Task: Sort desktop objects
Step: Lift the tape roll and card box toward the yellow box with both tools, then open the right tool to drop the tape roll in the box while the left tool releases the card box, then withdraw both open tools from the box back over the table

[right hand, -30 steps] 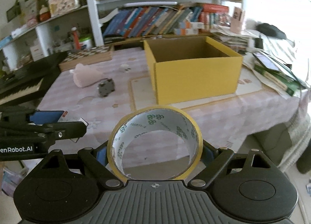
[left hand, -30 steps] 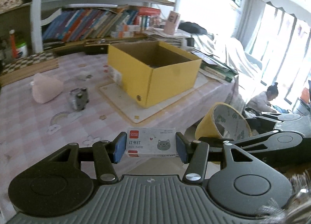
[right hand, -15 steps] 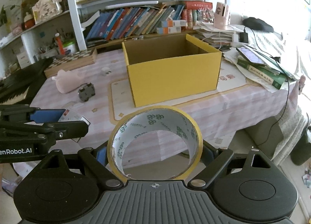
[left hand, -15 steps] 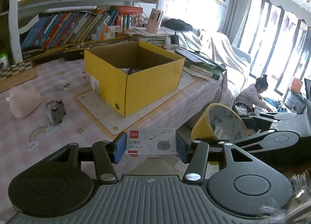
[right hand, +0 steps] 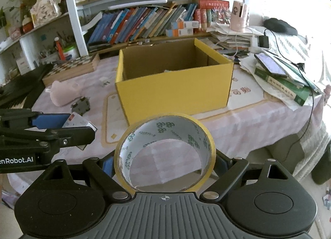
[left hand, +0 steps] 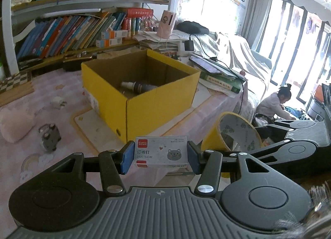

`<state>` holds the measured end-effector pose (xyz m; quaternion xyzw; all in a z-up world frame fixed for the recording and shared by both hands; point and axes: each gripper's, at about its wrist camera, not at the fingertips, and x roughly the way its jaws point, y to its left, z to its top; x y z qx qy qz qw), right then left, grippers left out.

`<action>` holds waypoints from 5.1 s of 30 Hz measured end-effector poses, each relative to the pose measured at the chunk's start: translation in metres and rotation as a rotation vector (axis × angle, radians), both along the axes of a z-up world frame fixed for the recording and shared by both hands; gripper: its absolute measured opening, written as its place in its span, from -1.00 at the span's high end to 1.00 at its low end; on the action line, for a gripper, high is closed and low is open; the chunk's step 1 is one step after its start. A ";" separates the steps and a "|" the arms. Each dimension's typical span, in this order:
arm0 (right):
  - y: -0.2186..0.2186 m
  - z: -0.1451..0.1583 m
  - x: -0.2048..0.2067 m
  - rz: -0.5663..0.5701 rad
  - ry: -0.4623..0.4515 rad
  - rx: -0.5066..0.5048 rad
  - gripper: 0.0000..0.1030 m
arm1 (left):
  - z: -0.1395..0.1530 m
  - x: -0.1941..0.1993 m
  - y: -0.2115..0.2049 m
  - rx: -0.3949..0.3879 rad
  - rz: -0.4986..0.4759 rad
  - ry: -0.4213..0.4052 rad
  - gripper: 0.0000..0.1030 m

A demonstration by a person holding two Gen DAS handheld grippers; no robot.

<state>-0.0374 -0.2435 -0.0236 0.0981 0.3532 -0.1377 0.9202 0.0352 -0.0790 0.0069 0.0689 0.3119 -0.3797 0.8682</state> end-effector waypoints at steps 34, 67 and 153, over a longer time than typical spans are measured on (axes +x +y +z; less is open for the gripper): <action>-0.159 0.045 0.189 0.262 -0.170 -0.107 -0.75 | 0.006 0.160 -0.147 0.141 0.164 -0.150 0.02; -0.122 -0.047 0.342 0.556 0.333 -0.096 -0.76 | -0.046 0.211 -0.183 0.336 0.124 0.125 -0.15; 0.068 -0.014 0.016 0.049 -0.077 -0.044 -0.84 | -0.022 -0.020 0.101 0.053 0.408 -0.078 -1.00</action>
